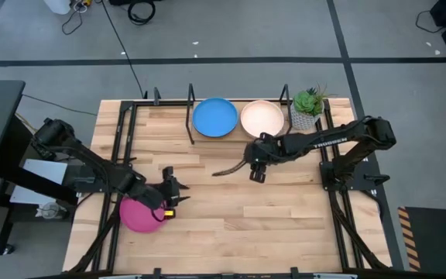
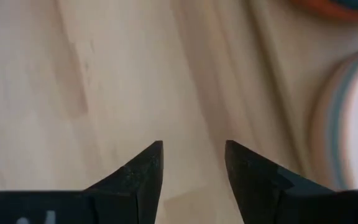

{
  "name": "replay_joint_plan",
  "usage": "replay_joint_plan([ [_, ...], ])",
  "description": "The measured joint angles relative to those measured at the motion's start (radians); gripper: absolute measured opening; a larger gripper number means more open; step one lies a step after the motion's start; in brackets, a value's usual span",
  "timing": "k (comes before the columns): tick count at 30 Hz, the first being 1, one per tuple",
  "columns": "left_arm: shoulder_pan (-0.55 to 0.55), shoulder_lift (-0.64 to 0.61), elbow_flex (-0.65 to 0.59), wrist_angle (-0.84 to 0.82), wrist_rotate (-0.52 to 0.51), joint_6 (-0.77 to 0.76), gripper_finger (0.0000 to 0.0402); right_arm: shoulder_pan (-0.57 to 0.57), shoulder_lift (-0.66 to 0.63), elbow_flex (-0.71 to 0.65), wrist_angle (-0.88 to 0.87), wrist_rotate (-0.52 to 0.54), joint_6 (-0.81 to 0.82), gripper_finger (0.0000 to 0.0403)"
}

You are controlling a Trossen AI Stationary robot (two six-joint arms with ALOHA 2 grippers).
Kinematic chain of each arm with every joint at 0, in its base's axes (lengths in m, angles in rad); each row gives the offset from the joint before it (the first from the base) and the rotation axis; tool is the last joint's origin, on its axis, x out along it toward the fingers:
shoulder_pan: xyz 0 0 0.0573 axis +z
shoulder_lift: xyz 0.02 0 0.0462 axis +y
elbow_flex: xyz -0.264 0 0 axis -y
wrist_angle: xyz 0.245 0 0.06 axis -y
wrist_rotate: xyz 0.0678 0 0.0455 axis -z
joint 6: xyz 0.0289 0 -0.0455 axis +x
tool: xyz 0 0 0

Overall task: Place and stack plates onto a shelf
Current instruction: Stack the pink plate on top of the stacked plates on the shelf

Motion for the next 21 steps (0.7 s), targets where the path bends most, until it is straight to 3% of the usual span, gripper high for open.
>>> replay_joint_plan([
  [4, 0.000, 0.000, 0.107, -0.243, 0.131, -0.258, 0.0155, 0.061, 0.000, 0.000, 0.046, 0.144, -0.032, 0.0178],
  [8, -0.006, 0.000, 0.147, -0.357, 0.251, -0.491, 0.0155, 0.110, 0.000, -0.029, 0.152, 0.269, -0.079, 0.0178],
  [16, -0.087, 0.005, 0.149, -0.443, 0.353, -0.840, 0.0155, 0.130, 0.000, -0.143, 0.340, 0.433, -0.177, 0.0178],
  [21, -0.126, 0.005, 0.149, -0.447, 0.363, -1.000, 0.0155, 0.129, 0.000, -0.247, 0.623, 0.491, -0.291, 0.0178],
])
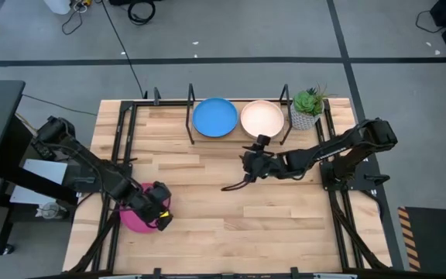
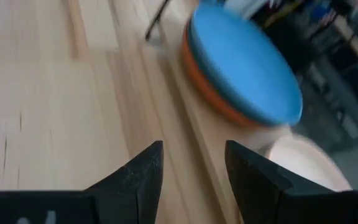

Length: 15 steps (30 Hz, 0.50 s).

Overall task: Place and stack plates onto a shelf
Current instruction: Stack the pink plate on top of the stacked plates on the shelf

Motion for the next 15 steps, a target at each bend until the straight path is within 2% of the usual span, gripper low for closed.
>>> replay_joint_plan([
  [6, -0.033, 0.013, 0.003, -0.002, -0.002, -0.136, 0.0155, 0.000, 0.000, -0.154, 0.492, -0.009, -0.224, 0.0176],
  [9, -0.033, 0.058, 0.043, -0.062, 0.004, -0.169, 0.0155, 0.000, 0.000, -0.227, 0.699, -0.017, -0.307, 0.0173],
  [12, -0.031, 0.122, 0.118, -0.134, 0.015, -0.179, 0.0155, -0.002, 0.000, -0.286, 0.847, -0.059, -0.342, 0.0171],
  [15, -0.031, 0.184, 0.199, -0.240, 0.017, -0.191, 0.0155, -0.002, 0.000, -0.325, 0.912, -0.111, -0.357, 0.0171],
])
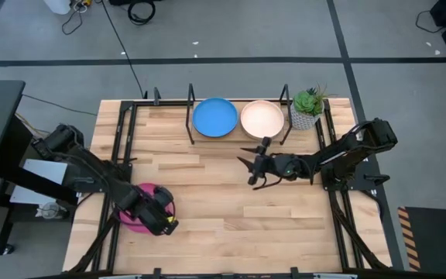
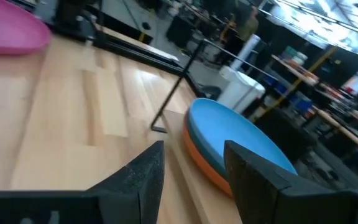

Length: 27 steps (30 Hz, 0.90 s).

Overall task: Place and stack plates onto a shelf
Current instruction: Stack the pink plate on top of the stacked plates on the shelf

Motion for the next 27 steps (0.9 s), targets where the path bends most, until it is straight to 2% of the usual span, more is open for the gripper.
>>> replay_joint_plan([
  [4, 0.000, 0.074, 0.077, -0.111, 0.000, -0.052, 0.0155, 0.000, 0.000, -0.028, 0.010, -0.073, 0.002, 0.0172],
  [12, 0.000, 0.175, 0.103, -0.124, 0.066, -0.101, 0.0155, -0.007, 0.000, -0.035, 0.032, -0.143, -0.006, 0.0170],
  [18, 0.001, 0.219, 0.102, -0.149, 0.072, -0.095, 0.0155, -0.028, 0.000, -0.035, 0.049, -0.235, -0.005, 0.0170],
  [27, -0.002, 0.279, 0.102, -0.170, 0.084, -0.069, 0.0155, -0.050, 0.000, -0.035, 0.051, -0.242, -0.004, 0.0170],
])
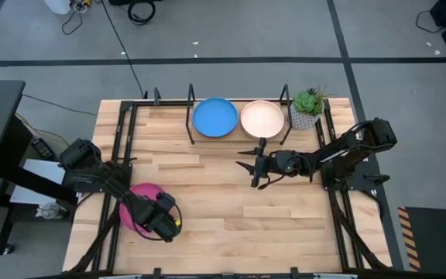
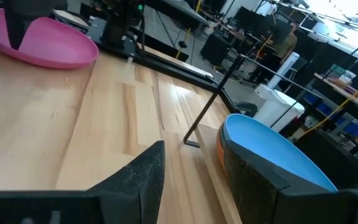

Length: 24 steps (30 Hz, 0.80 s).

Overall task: Place and stack plates onto a shelf
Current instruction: Stack the pink plate on top of the stacked plates on the shelf

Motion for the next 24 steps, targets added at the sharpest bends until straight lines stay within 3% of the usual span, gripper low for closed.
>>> replay_joint_plan([
  [6, 0.001, 0.020, 0.000, 0.005, 0.019, 0.031, 0.0123, -0.002, 0.000, 0.000, 0.002, -0.003, 0.000, 0.0170],
  [14, 0.003, 0.018, 0.039, -0.013, 0.064, 0.094, 0.0021, -0.002, 0.000, 0.000, -0.003, -0.026, 0.007, 0.0170],
  [19, 0.019, 0.020, 0.196, -0.076, 0.055, 0.297, 0.0016, -0.002, 0.000, 0.000, -0.014, -0.027, 0.038, 0.0170],
  [24, 0.021, 0.020, 0.349, -0.099, -0.020, 0.686, 0.0014, -0.001, 0.000, 0.000, -0.046, -0.027, 0.061, 0.0170],
])
